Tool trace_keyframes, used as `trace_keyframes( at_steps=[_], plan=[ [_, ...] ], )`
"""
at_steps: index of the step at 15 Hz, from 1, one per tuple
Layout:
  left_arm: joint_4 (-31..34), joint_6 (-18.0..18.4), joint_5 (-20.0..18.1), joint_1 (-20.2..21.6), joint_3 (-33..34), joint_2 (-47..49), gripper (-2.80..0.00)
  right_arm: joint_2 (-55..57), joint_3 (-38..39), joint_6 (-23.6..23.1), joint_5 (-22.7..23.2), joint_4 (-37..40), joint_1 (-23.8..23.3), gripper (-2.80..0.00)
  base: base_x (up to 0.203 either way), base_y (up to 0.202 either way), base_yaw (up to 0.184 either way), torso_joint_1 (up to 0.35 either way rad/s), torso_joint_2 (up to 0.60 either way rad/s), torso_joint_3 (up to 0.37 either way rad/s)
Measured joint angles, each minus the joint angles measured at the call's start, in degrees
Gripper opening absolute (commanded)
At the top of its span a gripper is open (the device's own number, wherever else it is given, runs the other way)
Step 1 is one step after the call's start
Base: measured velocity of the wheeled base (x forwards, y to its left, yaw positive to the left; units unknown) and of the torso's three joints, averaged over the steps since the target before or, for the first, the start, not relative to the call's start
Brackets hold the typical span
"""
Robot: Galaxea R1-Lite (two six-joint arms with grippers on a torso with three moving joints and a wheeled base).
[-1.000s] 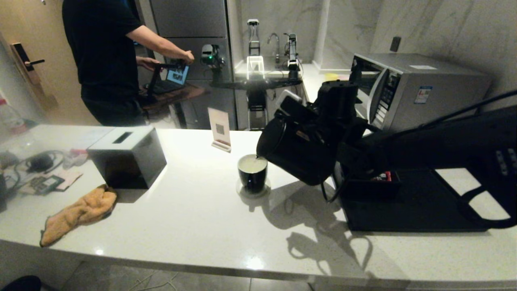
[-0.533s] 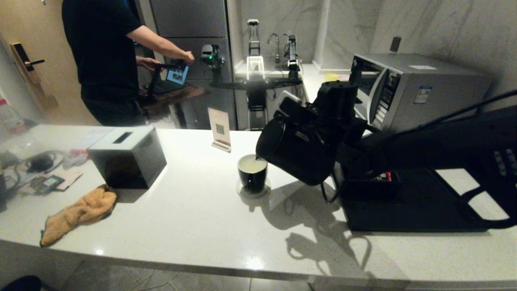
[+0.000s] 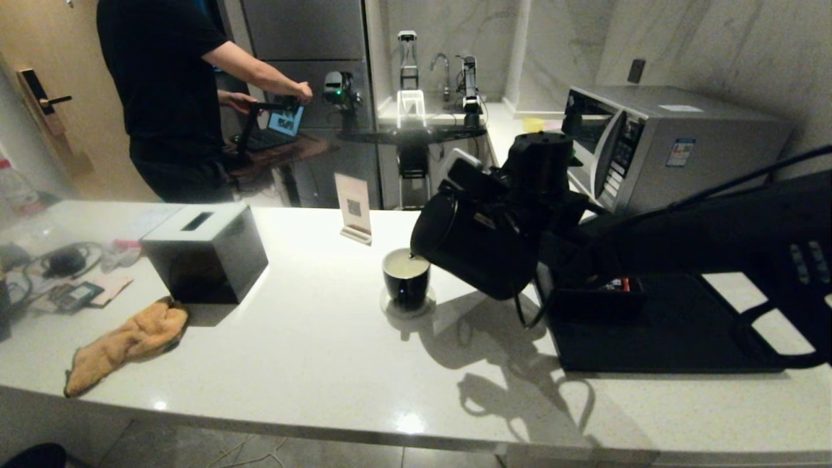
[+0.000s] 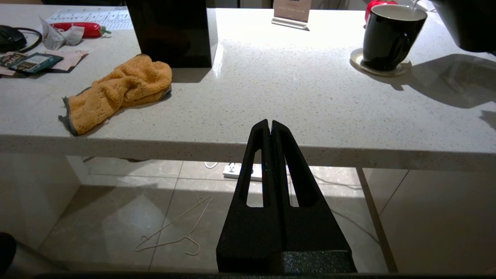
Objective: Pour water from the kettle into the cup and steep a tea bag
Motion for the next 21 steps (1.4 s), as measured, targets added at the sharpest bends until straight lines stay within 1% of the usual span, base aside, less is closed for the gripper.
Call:
trace_keyframes(
  at_steps=[6, 15, 21],
  plan=[
    [0.0, 0.0, 0.0, 0.0, 0.0, 0.0, -2.80, 0.1, 0.0, 0.8, 0.1, -0.5, 0.1, -2.80, 0.000, 0.000, 0.000, 0.000, 0.00, 0.000],
    [0.0, 0.0, 0.0, 0.0, 0.0, 0.0, -2.80, -0.3, 0.3, 6.3, -0.1, -1.2, 0.0, -2.80, 0.000, 0.000, 0.000, 0.000, 0.00, 0.000],
    [0.0, 0.0, 0.0, 0.0, 0.0, 0.0, -2.80, -1.5, 2.0, 7.2, -0.3, -3.6, -0.2, -2.80, 0.000, 0.000, 0.000, 0.000, 0.00, 0.000]
  ],
)
